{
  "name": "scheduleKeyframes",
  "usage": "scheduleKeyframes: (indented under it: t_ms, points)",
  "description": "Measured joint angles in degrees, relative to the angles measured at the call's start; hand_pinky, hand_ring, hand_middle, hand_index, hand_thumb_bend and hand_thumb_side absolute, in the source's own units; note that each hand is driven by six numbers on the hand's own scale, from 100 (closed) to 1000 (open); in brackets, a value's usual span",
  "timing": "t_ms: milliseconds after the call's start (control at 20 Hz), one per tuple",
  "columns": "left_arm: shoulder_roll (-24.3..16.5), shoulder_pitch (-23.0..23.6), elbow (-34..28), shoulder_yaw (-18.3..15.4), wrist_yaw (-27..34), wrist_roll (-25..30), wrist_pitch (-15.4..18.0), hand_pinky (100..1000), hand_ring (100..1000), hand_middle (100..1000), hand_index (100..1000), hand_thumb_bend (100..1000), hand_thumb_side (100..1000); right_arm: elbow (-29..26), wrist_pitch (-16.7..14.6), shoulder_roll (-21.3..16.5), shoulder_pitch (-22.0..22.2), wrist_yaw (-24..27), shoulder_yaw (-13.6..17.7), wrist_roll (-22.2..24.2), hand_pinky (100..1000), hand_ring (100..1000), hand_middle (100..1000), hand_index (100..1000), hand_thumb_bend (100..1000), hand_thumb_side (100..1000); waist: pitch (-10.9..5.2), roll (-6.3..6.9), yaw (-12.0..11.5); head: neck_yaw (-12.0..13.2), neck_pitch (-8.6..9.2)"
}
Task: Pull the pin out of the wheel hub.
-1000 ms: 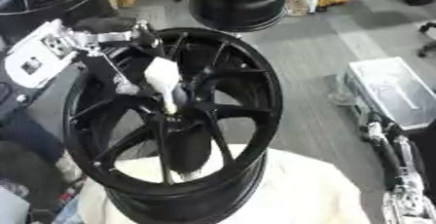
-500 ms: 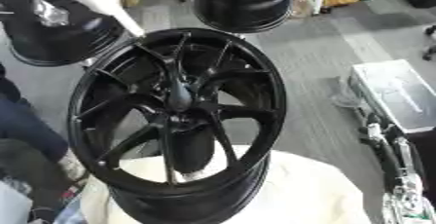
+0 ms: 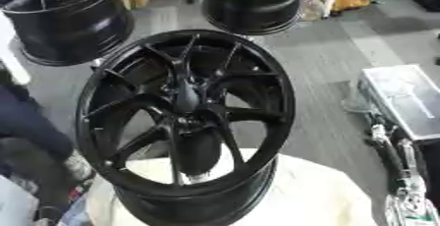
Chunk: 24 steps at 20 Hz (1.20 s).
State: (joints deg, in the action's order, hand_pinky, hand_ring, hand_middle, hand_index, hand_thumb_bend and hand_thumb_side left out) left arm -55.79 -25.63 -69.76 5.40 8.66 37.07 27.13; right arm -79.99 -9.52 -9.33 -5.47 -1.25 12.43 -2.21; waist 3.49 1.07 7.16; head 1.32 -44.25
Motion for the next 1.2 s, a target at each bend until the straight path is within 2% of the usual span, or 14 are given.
scheduleKeyframes:
  t_ms: [150,250,400,450,500,550,700,850,900,1000,1200]
  points:
    - [1.7,5.8,7.4,-4.1,-11.0,0.2,-0.2,855,794,846,899,304,819,0.0,0.0,0.0,0.1,0.0,0.3,-0.3,734,753,830,832,100,684,0.01,-0.26,-0.6,-0.4,0.0]
    - [4.1,8.6,12.4,-7.3,-18.5,-0.5,0.5,868,808,879,921,265,883,0.1,-0.1,0.0,0.2,0.0,0.5,-0.4,734,753,829,832,100,685,0.02,-0.83,-0.6,-0.6,0.0]
    - [7.5,11.3,16.6,-10.6,-25.8,-2.8,2.8,871,805,881,922,161,928,0.2,-0.2,0.0,0.2,0.0,0.7,-0.6,734,753,829,832,100,686,0.05,-0.86,-0.7,-0.8,0.0]
    - [8.4,12.0,16.8,-11.5,-26.8,-3.5,3.5,865,795,871,912,109,935,0.2,-0.2,0.0,0.2,0.0,0.7,-0.7,734,753,829,832,100,686,0.06,-0.87,-0.9,-0.9,0.0]
    - [9.3,12.7,16.7,-12.5,-27.1,-4.0,4.0,862,792,866,908,100,945,0.2,-0.2,0.0,0.2,0.0,0.7,-0.7,734,753,829,832,100,686,0.06,-0.93,-0.9,-0.9,0.0]
    - [10.3,13.4,16.0,-13.5,-26.8,-4.5,4.5,854,781,850,891,100,973,0.2,-0.2,0.0,0.2,0.0,0.7,-0.7,734,753,829,832,100,687,0.07,-0.99,-0.9,-0.9,0.0]
    - [13.6,15.4,11.0,-16.6,-23.0,-4.7,4.7,840,761,817,856,100,926,0.3,-0.2,0.0,0.2,0.0,0.8,-0.7,733,753,829,832,100,688,0.12,-1.16,-1.2,-1.1,0.0]
    - [17.9,17.2,2.3,-20.1,-17.1,-3.6,2.6,822,733,769,823,100,889,0.3,-0.2,0.0,0.1,0.0,0.9,-0.8,734,753,829,832,100,689,0.15,-1.28,-1.2,-1.5,0.0]
    - [19.6,17.8,-1.0,-21.3,-15.1,-3.0,1.3,800,692,719,788,100,861,0.3,-0.2,0.0,0.1,0.0,0.9,-0.8,733,753,829,832,100,689,0.18,-1.29,-1.2,-1.5,0.0]
    - [23.4,18.6,-7.6,-23.7,-11.3,-2.0,-2.1,794,679,701,770,100,852,0.3,-0.2,0.1,0.1,0.0,1.0,-0.8,733,753,829,832,100,691,0.3,-1.4,-1.4,-1.7,0.0]
    - [31.4,19.7,-19.6,-27.0,-6.0,-2.1,-11.2,778,639,653,736,100,850,0.3,-0.2,0.6,-0.1,0.0,1.0,-0.8,733,752,828,832,100,691,0.55,-1.81,-1.7,-2.0,0.0]
